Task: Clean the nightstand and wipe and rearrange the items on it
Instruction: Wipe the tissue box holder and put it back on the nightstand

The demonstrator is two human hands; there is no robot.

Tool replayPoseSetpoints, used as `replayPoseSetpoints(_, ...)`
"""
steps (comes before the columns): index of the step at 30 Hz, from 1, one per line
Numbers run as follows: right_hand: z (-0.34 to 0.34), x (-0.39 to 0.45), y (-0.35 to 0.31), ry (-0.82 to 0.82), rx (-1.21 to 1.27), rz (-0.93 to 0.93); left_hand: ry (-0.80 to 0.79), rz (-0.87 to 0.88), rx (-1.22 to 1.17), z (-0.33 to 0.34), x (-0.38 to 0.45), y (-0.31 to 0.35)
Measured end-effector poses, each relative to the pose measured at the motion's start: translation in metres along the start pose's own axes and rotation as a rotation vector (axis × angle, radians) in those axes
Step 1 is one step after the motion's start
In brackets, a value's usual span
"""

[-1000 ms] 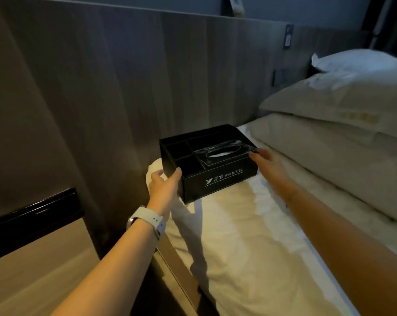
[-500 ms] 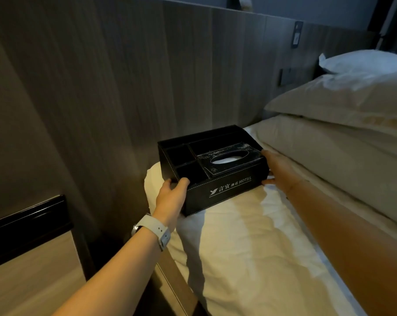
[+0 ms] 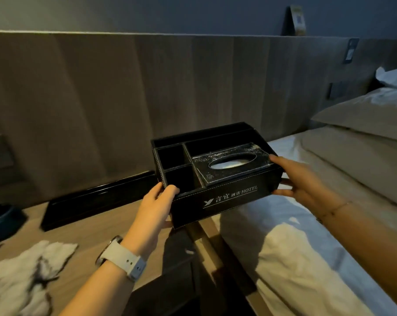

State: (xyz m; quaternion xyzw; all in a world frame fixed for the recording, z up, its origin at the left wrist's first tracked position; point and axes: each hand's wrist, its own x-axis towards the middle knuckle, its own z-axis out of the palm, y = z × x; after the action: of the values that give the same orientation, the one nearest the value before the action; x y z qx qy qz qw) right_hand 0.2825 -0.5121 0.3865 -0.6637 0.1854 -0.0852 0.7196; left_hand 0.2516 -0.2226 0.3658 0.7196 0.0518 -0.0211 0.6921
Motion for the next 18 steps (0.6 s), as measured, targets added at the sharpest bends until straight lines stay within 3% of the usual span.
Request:
replayPoseSetpoints(10,0.121,-0.126,0.058,-0.132,0.022,0.110,0.109,-0.034,0.064,-0.151,-0.114,-0.027)
replayPoseSetpoints(18,0.165,-0.171,0.080,-0.044,-0.001,0.141,0.061,-0.149,0.062,-0.203,-0.111,-0.050)
